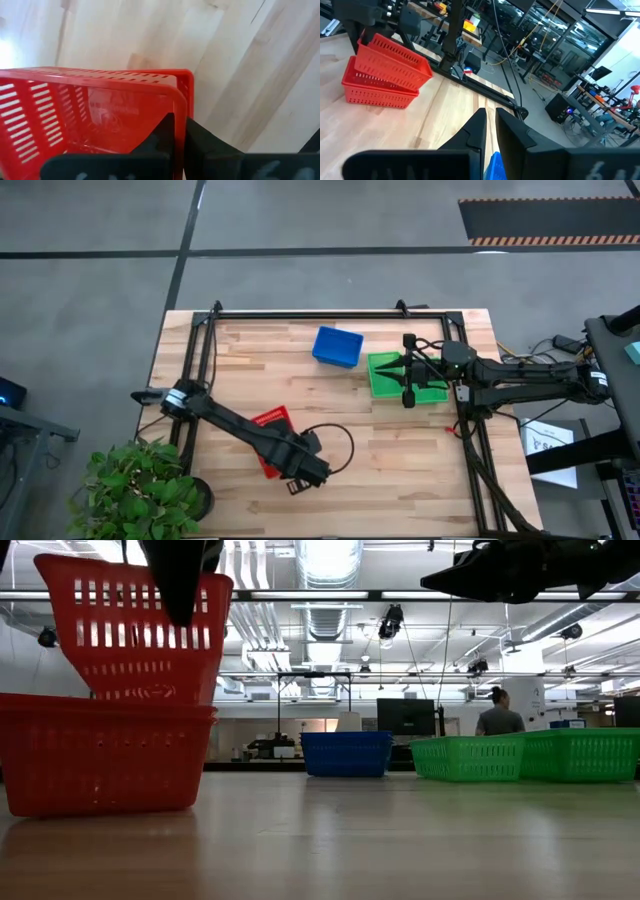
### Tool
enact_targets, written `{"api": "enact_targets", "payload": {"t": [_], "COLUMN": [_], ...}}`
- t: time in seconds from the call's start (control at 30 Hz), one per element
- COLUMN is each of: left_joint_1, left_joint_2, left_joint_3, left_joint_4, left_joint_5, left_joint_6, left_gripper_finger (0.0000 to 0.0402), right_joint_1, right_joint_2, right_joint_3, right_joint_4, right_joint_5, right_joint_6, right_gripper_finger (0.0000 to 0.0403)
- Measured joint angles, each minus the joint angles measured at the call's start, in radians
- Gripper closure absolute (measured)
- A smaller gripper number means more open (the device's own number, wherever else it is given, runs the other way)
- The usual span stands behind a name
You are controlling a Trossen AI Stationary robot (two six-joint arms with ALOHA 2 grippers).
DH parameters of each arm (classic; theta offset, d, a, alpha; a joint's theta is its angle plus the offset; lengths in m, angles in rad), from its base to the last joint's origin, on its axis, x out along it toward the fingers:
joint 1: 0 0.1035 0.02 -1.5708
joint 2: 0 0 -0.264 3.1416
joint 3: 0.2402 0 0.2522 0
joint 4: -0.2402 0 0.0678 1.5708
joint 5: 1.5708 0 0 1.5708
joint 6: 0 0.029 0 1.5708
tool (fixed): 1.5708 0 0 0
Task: Stack baskets by color
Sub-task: Stack the red bin on top of the bottom red bin
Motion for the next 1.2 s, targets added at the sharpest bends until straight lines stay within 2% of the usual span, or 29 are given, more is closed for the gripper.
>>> {"api": "enact_targets", "payload": {"t": [0.37, 0.6, 1.03, 1.2], "left_joint_1": [0.001, 0.002, 0.004, 0.005], "left_joint_2": [0.000, 0.000, 0.013, 0.012], "left_joint_3": [-0.012, -0.012, -0.044, -0.072], "left_joint_4": [0.063, 0.060, 0.098, 0.112], "left_joint_5": [0.008, 0.061, 0.064, 0.113], "left_joint_6": [-0.017, -0.057, -0.061, -0.083], "left_gripper_finger": [0.0401, 0.0401, 0.0402, 0.0402], "right_joint_1": [0.000, 0.000, 0.000, 0.000], "right_joint_2": [0.000, 0.000, 0.000, 0.000], "right_joint_3": [0.000, 0.000, 0.000, 0.000], "right_joint_4": [-0.001, -0.002, -0.008, -0.008], "right_joint_5": [0.000, 0.000, 0.000, 0.000], "right_joint_6": [0.011, 0.021, 0.025, 0.027], "right_gripper_finger": [0.0369, 0.0369, 0.0369, 0.0369]}}
